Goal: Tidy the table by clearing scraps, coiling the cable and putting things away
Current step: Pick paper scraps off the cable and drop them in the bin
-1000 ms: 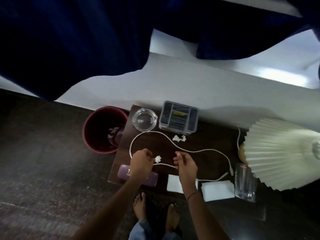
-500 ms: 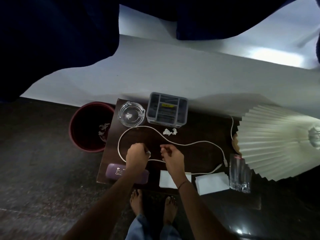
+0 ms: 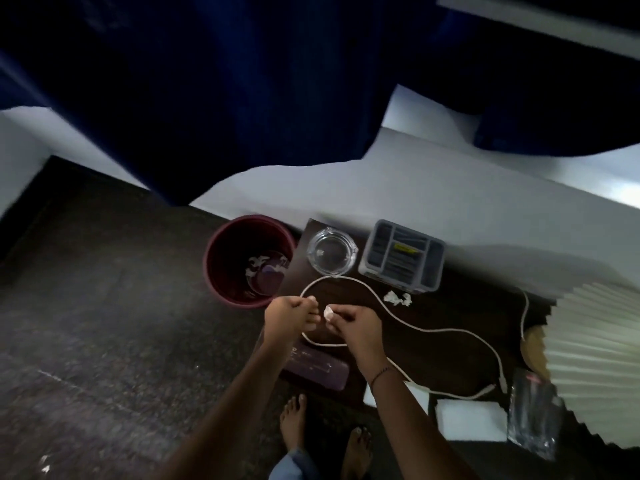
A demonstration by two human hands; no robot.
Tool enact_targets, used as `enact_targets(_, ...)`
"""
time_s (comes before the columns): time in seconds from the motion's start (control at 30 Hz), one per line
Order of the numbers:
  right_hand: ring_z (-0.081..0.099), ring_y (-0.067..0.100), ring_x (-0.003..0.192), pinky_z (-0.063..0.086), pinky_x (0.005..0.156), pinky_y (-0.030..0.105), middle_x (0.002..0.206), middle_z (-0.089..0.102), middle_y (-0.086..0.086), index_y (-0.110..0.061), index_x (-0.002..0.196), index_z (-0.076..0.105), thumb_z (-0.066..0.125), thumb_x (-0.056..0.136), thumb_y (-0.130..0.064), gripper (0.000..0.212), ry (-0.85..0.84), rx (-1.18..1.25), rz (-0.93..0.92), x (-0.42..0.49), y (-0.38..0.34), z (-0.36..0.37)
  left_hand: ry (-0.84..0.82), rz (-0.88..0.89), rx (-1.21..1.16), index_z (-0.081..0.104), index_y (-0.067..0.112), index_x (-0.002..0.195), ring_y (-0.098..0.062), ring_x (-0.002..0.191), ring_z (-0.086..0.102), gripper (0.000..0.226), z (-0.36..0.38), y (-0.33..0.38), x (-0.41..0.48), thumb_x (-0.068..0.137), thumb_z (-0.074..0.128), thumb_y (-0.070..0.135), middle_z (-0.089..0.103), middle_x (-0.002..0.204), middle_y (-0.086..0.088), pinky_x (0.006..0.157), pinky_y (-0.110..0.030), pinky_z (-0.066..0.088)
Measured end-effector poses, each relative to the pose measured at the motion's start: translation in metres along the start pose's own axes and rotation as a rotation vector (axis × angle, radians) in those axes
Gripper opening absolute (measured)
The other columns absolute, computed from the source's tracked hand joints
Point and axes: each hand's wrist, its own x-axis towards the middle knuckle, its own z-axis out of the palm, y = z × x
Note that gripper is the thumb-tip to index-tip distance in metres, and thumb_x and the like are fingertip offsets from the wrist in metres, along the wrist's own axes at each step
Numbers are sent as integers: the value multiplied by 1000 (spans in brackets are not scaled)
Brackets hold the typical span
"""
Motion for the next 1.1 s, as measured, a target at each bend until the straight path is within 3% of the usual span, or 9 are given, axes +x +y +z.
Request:
enact_targets(0.1, 65, 21, 72, 56, 82, 41, 75, 70, 11, -10, 86, 74, 66, 79, -1, 14, -4, 33, -6, 6, -23, 32, 105, -75, -235, 61, 4, 69, -7, 39, 58, 26, -37, -1, 13, 91, 51, 15, 61, 46, 0, 44, -21, 50)
enact_targets(0.17, 65, 23, 72, 54, 82, 45, 69, 69, 5, -19, 77, 75, 65, 79, -4, 19, -19, 37, -76, 12, -42, 57, 155, -101, -272, 59, 4, 73, -4, 36, 56, 27, -63, -6, 18, 94, 46, 14, 60, 45, -1, 38, -16, 47)
enact_targets(0.33, 60, 13, 68, 55, 71, 25, 76, 63, 5, 7, 118, 54, 52, 89, 0, 30, -29, 118, -55, 27, -79, 93, 251, -65, -291, 61, 7, 74, -16, 60, 61, 25, -105, -24, 20, 93, 47, 14, 61, 70, -11, 44, -17, 51)
enact_targets(0.43, 62, 13, 71, 55, 76, 27, 82, 66, 9, 4, 116, 57, 52, 89, -1, 28, -9, 72, -70, 24, -70, 85, 263, -56, -297, 61, 7, 73, -19, 64, 61, 26, -106, -27, 16, 93, 46, 12, 61, 71, -12, 46, -18, 52)
enact_targets(0.57, 62, 8, 68, 54, 66, 15, 85, 68, 9, -3, 108, 64, 51, 88, -1, 23, 32, -3, -73, 10, -41, 53, 240, -49, -262, 63, 3, 79, -17, 61, 61, 23, -84, -26, 11, 92, 46, 10, 62, 69, -11, 44, -16, 51)
enact_targets(0.7, 66, 14, 81, 53, 81, 25, 92, 70, 8, -7, 106, 67, 52, 88, -3, 23, 118, -164, -154, -4, -11, 10, 158, 1, -263, 61, 3, 73, -5, 42, 59, 26, -42, -13, 1, 91, 43, 3, 58, 65, -11, 41, -13, 47)
enact_targets(0.77, 65, 16, 89, 46, 83, 20, 99, 70, 9, -9, 103, 68, 52, 87, -4, 22, 186, -294, -238, -8, 0, -16, 117, 24, -249, 60, 3, 72, -3, 39, 58, 25, -22, -9, -4, 90, 43, 2, 58, 65, -12, 41, -13, 47)
enact_targets(0.97, 58, 20, 102, 38, 92, 18, 124, 51, 13, -7, 112, 63, 48, 89, -3, 27, 364, -485, -212, -4, 25, -80, 26, 12, -134, 61, 7, 74, -13, 55, 61, 25, 26, -5, -7, 91, 43, 5, 60, 69, -10, 44, -14, 50)
enact_targets(1.1, 43, 20, 128, 29, 104, 19, 145, 34, 9, -8, 123, 56, 45, 92, -5, 32, 298, -517, -124, 7, 37, -98, -11, 2, -46, 63, 9, 74, -15, 60, 64, 26, 48, -5, -7, 91, 44, 6, 63, 71, -10, 44, -15, 50)
